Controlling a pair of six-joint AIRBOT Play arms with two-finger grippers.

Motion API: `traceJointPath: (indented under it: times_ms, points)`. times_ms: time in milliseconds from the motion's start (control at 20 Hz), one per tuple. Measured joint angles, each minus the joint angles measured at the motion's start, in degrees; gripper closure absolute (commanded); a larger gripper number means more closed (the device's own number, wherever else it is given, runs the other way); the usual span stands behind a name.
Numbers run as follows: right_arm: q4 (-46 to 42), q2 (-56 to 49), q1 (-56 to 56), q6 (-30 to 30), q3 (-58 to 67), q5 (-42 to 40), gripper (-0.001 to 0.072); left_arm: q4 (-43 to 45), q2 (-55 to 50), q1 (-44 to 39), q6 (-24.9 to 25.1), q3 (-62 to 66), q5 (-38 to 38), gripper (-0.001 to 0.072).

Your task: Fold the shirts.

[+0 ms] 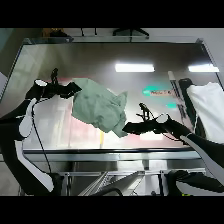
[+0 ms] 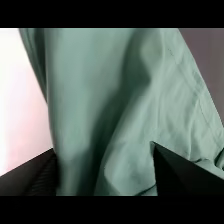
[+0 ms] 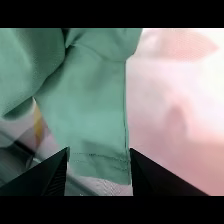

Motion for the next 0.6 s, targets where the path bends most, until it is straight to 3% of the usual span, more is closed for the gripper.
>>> traceJointPath:
  times_ms: [50, 150, 400, 600]
  points:
    - [-0.07, -0.15, 0.37, 0.0, -0.02, -0.66, 0.0515, 0.44, -1.51, -0.26, -0.59, 1.42, -1.25, 0.0692]
    - [-0.09, -0.39, 0.85, -0.28, -0.04, -1.29, 0.0665, 0.44, -3.41, -0.44, -1.16, 4.17, -3.72, 0.0693]
    - [5.64, 0.5, 1.05, -5.27, 1.18, -0.15, 0.0687, 0.24, -4.63, 0.24, -4.02, 12.94, -12.44, 0.0694]
    - [7.28, 4.81, -2.75, -8.31, 8.11, 3.69, 0.0688, 0.22, 0.11, 1.09, -7.21, 21.51, -20.57, 0.0694]
